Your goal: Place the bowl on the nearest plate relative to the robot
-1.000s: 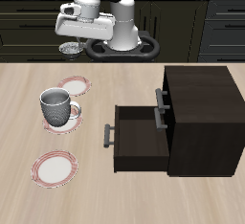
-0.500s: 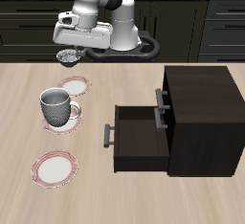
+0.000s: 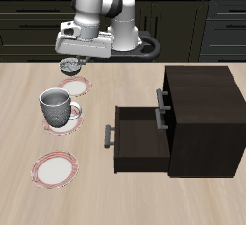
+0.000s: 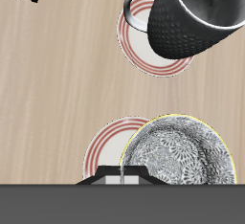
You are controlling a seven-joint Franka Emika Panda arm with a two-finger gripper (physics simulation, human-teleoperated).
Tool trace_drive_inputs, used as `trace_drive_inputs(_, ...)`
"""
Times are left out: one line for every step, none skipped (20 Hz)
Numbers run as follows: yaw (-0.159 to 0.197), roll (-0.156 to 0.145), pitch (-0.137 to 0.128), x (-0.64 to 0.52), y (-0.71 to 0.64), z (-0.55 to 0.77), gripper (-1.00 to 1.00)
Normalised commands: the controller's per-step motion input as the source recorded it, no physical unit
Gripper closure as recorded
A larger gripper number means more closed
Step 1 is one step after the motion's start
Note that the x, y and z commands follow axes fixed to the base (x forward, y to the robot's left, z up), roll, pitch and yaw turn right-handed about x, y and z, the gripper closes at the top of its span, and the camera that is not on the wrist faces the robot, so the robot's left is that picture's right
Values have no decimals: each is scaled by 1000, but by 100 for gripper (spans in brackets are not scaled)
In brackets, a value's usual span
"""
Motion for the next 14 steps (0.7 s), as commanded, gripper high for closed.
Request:
trace_drive_inputs(7, -58, 22, -49, -108, -82, 100)
trace_drive_inputs(29, 24, 18, 19, 52, -167, 100)
trace_drive_inputs(-31, 21, 48, -108, 78, -244, 100)
trace_drive_inputs(69, 27, 2, -13, 128, -228, 100)
trace_drive_inputs(-5, -23, 42, -117, 8, -192, 100)
trace_drive_inputs(-18, 36, 61, 70, 86, -253, 100)
trace_drive_inputs(17, 8, 49, -107, -95, -104, 100)
trace_drive_inputs(-35, -53, 37, 25, -82, -241, 100)
trace_drive_inputs(12, 30, 49, -112, 3, -171, 100)
trace_drive_inputs(9, 5, 8, -22, -9, -101, 100)
trace_drive_inputs(28, -12, 77, 36, 71, -450, 100)
trace_drive_inputs(6, 20, 63, -18, 34, -269, 100)
trace_drive_inputs(24, 0, 40, -7, 41, -190, 100)
trace_drive_inputs(29, 10, -5, -15, 8, -89, 100)
